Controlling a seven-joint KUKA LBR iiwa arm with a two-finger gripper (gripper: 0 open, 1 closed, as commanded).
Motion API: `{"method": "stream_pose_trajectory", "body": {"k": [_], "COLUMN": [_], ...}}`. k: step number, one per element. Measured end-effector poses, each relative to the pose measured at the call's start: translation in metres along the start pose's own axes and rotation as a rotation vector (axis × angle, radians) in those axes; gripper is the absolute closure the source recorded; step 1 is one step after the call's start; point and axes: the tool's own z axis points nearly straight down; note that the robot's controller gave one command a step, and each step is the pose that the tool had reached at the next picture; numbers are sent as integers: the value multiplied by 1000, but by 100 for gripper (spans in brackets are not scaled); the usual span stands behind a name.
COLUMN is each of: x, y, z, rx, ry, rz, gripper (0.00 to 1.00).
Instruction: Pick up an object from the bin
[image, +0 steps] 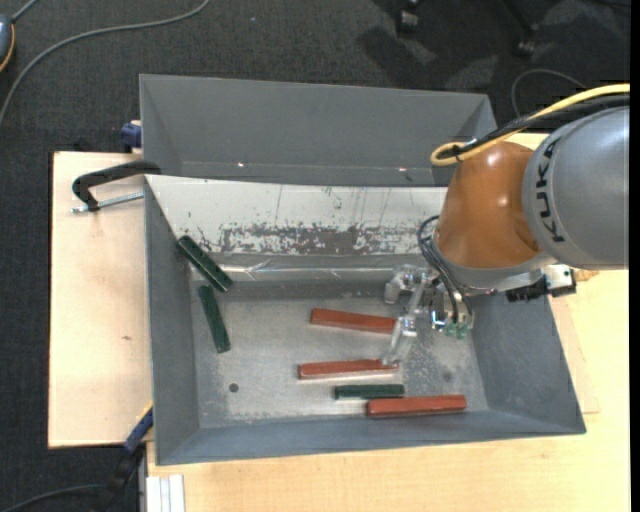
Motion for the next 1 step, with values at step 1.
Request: {"method": "stream_pose_trajectory", "body": {"k": [1], "x": [-31], "y": [52], "z": [44], "rx": [-4], "ry": [-9], "rz": [41], "gripper": [0]}}
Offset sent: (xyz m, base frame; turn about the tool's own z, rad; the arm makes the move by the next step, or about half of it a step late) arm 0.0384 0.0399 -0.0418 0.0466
